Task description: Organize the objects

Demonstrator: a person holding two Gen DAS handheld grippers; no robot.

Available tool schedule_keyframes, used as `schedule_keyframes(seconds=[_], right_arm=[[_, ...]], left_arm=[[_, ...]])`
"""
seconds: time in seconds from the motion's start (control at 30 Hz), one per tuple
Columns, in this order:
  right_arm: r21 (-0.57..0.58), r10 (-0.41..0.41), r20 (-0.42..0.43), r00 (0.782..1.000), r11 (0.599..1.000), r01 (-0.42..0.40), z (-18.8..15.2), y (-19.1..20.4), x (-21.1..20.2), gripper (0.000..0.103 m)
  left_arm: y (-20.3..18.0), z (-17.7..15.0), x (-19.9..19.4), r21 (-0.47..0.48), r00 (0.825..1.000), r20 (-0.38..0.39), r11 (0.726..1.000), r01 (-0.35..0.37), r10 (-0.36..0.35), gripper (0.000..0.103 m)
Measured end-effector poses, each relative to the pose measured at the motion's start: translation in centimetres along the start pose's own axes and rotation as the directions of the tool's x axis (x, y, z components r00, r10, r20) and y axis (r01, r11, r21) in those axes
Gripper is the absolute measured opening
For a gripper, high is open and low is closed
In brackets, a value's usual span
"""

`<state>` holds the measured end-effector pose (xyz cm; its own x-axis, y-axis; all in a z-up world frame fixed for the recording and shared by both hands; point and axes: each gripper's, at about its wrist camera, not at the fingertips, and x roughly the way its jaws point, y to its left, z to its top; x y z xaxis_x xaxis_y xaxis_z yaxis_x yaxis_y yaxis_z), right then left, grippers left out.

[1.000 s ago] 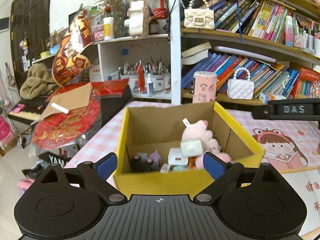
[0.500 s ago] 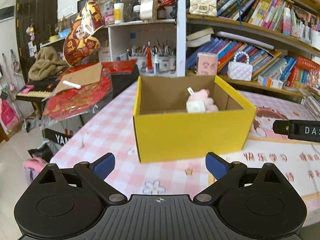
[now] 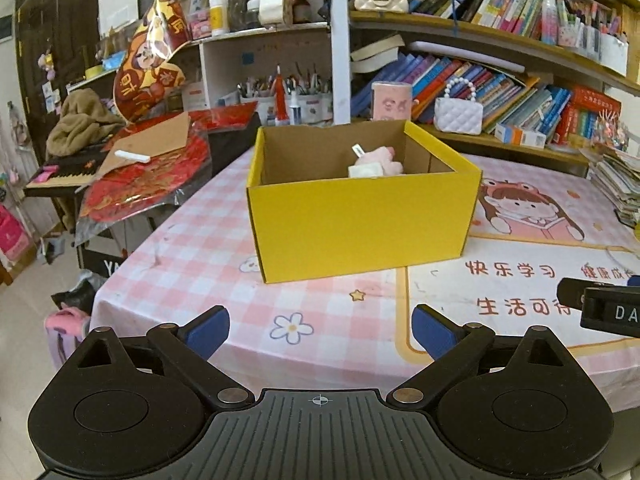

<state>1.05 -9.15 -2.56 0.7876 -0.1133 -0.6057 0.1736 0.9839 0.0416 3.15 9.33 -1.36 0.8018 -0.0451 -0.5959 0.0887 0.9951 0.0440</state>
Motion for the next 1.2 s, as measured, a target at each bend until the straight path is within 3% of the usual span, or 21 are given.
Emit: schedule_keyframes(seconds=[0.3,0.63,1.2], right_arm=[[0.008,-0.057,-0.018,0.998,0.998,0.057,-1.1,-1.2,-0.8,0.093],[0.012,-0.130,0.024,0.991,0.992,0.129,-1.4,-3.6,-2.1,0.096],[0.059,-0.159,0.021,0.987,0.986,0.157,-1.9,-6.1,-2.9,0.098]], left_arm=[[-2.7,-0.2,-0.2,0.047,0.999,0.008,0.998,0.047,-0.048,0.099],[-6.6,0.2,-0.4,0.110,0.995,0.034,0.990,0.088,-0.092,0.102],[-8.0,0.1,-0.7,0.077,0.993,0.016,0.990,0.114,-0.116,0.103]])
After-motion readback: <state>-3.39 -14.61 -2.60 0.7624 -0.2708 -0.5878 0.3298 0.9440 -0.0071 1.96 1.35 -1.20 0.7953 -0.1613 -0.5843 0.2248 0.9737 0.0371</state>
